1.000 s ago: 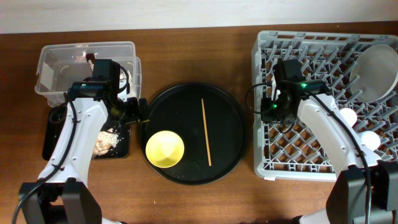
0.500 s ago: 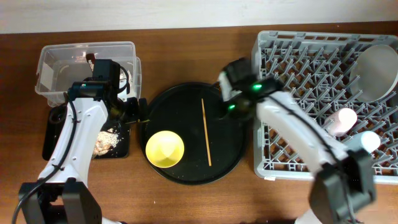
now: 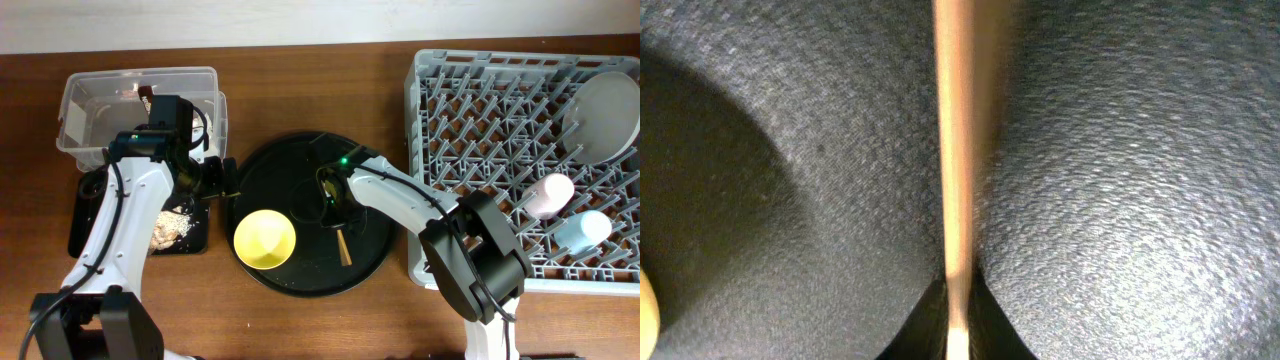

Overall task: Sort waste into correct bins and load items into the dishwasher rack
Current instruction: 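Grasp the second wooden chopstick on the round tray with right gripper, then lay the second chopstick beside the first along the rack's left edge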

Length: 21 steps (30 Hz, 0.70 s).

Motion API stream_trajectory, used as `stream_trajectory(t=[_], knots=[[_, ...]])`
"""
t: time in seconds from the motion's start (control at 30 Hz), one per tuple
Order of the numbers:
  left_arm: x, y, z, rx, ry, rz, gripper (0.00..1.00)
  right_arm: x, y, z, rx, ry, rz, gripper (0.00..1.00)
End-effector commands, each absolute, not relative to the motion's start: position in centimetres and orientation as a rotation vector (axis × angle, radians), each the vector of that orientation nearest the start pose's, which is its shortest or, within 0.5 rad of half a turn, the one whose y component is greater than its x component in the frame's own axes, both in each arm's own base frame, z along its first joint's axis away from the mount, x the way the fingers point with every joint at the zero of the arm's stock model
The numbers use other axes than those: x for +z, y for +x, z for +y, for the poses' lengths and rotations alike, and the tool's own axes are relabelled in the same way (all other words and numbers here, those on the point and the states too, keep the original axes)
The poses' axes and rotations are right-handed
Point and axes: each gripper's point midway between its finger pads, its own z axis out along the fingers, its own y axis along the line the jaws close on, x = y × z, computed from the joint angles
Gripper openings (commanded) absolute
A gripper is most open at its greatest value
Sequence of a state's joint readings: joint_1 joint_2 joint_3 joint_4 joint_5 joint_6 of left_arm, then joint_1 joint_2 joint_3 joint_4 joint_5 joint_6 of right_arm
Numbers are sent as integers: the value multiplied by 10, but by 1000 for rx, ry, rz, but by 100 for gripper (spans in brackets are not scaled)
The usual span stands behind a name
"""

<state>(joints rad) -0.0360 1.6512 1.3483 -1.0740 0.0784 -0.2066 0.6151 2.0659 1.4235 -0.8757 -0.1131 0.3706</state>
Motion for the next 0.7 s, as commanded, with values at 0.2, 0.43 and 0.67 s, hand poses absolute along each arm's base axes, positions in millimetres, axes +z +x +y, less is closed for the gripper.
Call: stream_trajectory(t=[0.2,0.43,0.67], knots=[[127,339,-25,-168,-253,2923,99,113,351,205,232,-254,2920,4],[127,339,-25,-168,-253,2922,99,176,369,96,172,-31,2811,4],[127,339,-25,-168,-253,2922,99,137,360,64,109,0,2947,4]])
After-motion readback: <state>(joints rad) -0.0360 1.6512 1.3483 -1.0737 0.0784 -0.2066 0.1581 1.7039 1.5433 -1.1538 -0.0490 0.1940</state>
